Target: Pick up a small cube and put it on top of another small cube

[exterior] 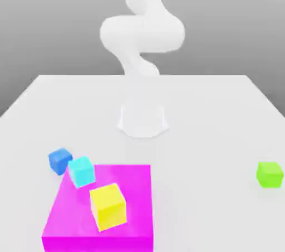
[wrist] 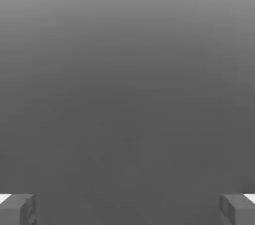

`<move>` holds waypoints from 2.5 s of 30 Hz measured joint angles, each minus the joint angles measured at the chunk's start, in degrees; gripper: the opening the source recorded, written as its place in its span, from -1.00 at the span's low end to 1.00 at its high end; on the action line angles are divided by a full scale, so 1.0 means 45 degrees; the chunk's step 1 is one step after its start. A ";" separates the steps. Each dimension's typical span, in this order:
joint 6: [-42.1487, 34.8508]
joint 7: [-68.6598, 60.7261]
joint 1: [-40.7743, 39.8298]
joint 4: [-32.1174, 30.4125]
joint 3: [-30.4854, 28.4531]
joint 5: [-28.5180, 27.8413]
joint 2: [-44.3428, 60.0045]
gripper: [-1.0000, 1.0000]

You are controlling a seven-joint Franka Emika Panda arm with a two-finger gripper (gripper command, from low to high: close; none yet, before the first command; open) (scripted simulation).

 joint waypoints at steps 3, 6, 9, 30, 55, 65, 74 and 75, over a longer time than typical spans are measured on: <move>0.0657 0.1580 -0.0948 -0.0735 -0.0011 0.0166 0.0814 0.00; 0.1290 0.3104 -0.1852 -0.1439 0.0008 0.0310 0.1594 0.00; 0.1917 0.4649 -0.2706 -0.2139 0.0014 0.0408 0.2371 0.00; 0.6327 1.6134 -0.8600 -0.7044 0.0109 0.0243 0.7773 0.00; 0.8260 1.8077 -0.9598 -0.7591 0.0062 0.0144 1.0102 -1.00; 0.5558 1.9396 -0.7173 -0.4715 0.1634 -0.2102 0.9386 -1.00; 0.1234 2.1511 -0.4196 -0.1425 0.3209 -0.0618 0.8987 -1.00; 0.0824 2.1642 -0.4217 -0.1310 0.3179 -0.0235 0.8815 -1.00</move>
